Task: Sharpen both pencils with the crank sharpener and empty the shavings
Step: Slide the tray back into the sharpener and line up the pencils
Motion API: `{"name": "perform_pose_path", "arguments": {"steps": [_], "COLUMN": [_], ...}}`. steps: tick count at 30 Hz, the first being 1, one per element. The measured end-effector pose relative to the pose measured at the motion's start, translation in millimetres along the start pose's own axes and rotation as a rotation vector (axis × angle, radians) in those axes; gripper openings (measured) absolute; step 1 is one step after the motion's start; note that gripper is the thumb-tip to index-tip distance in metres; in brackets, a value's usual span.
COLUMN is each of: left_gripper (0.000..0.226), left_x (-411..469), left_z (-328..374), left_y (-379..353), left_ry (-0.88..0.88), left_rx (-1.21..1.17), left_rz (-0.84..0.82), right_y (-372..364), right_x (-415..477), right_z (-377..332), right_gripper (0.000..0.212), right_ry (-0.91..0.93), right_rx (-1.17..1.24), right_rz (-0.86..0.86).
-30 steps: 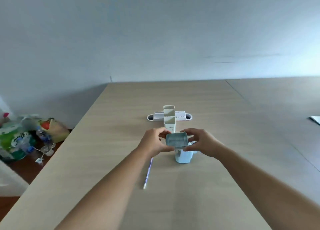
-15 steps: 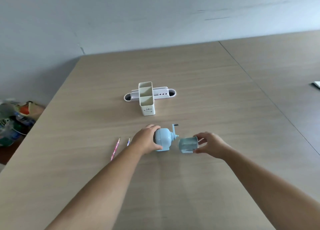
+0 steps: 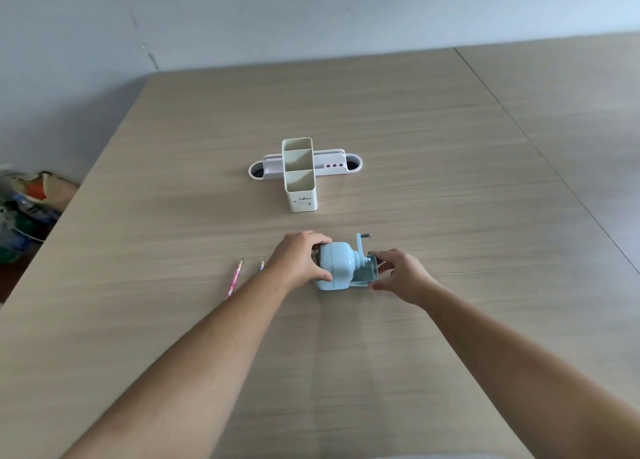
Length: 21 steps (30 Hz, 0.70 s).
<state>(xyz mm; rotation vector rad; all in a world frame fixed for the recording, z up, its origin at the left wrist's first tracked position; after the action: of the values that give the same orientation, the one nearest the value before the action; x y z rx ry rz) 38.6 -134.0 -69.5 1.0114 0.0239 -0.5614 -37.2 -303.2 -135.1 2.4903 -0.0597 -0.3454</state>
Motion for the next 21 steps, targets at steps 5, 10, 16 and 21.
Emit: {"name": "perform_pose_path", "arguments": {"steps": [5,10,16,21], "left_gripper": [0.074,0.074,0.082,0.087], "left_x": [-1.6,-2.3,-7.8,-17.9], "left_z": [1.8,2.0,3.8,13.1], "left_y": [1.1,1.1,-1.2,30.5], "left_ry": [-0.015,-0.019,-0.059,-0.103], "left_rx": [0.023,0.025,0.01,0.024], "left_rz": [0.0,0.011,-0.002,0.049], "right_y": [-30.3,-34.2,-12.8,69.1], "right_x": [-0.5,3.0,-1.8,-16.7], "right_z": [-0.4,2.5,8.3,-19.1], "right_gripper": [0.038,0.037,0.038,0.036], "right_ry": [-0.079,-0.108,-0.159,-0.132], "right_rx": [0.279,0.356,0.322,0.144], "right_rz": [-0.08,-0.102,-0.017,0.467]}}
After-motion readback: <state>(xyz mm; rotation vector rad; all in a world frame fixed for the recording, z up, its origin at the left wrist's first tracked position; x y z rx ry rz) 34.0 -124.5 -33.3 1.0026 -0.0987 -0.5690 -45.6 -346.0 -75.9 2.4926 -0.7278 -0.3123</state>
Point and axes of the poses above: each hand's wrist, its own x-axis towards the middle knuckle, its own y-axis out of the back of the hand, z = x × y, the point moved 9 cm from there along x, towards the middle knuckle, and after that the axes turned 6 degrees about y, right-handed, at the moved point
